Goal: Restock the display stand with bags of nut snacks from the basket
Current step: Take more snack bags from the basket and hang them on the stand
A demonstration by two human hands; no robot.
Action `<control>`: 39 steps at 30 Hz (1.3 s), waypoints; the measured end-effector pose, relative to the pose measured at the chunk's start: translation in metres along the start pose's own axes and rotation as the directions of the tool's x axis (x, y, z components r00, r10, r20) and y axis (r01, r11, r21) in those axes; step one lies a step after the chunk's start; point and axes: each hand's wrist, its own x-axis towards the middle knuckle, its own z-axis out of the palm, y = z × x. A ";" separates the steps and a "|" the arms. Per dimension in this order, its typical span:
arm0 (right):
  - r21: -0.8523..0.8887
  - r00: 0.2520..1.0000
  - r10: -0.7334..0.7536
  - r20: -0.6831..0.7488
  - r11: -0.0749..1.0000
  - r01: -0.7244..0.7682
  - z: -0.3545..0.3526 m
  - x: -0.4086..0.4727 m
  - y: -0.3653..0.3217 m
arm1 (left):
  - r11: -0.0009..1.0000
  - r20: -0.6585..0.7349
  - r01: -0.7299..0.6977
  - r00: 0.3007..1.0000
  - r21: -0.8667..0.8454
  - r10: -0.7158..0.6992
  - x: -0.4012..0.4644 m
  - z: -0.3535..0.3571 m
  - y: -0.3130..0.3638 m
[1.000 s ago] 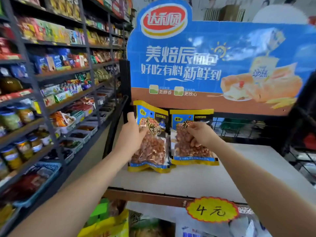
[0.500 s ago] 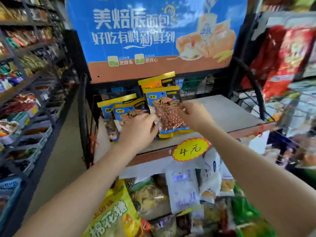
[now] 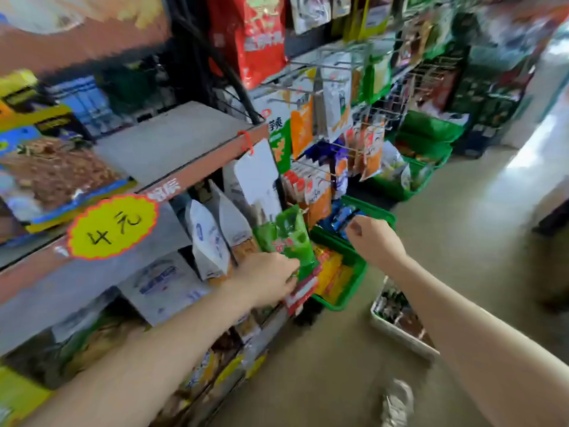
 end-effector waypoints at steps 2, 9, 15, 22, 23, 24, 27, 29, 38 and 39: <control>-0.016 0.990 0.132 0.054 0.991 -0.131 -0.002 0.002 0.068 | 0.999 0.084 -0.022 0.996 -0.033 0.025 0.048 0.027 0.030; -0.077 0.830 0.501 0.245 0.863 -0.499 -0.023 0.014 0.295 | 0.949 0.297 0.149 0.953 -0.276 -0.063 0.217 0.118 0.130; -0.141 0.670 0.651 0.357 0.746 -0.650 -0.005 0.024 0.435 | 0.827 0.474 0.408 0.857 -0.386 -0.201 0.326 0.204 0.195; -0.190 0.567 0.646 0.511 0.728 -0.659 0.138 0.053 0.550 | 0.897 0.568 0.322 0.817 -0.304 -0.101 0.435 0.368 0.229; -0.190 0.568 0.632 0.527 0.739 -0.646 0.163 0.060 0.565 | 0.904 0.580 0.313 0.810 -0.292 -0.093 0.449 0.396 0.229; -0.189 0.573 0.616 0.540 0.752 -0.631 0.189 0.068 0.579 | 0.911 0.590 0.304 0.803 -0.280 -0.086 0.463 0.424 0.228; -0.157 0.574 0.625 0.528 0.737 -0.658 0.265 0.095 0.614 | 0.922 0.604 0.297 0.792 -0.247 -0.093 0.504 0.502 0.224; -0.090 0.561 0.662 0.497 0.683 -0.725 0.315 0.113 0.634 | 0.919 0.580 0.297 0.809 -0.257 -0.099 0.527 0.545 0.221; 0.127 0.321 0.855 0.407 0.296 -0.947 0.462 0.183 0.674 | 0.939 0.387 0.230 0.915 -0.255 -0.118 0.566 0.641 0.216; 0.116 0.308 0.868 0.390 0.286 -0.951 0.469 0.185 0.676 | 0.946 0.368 0.189 0.926 -0.263 -0.083 0.566 0.646 0.218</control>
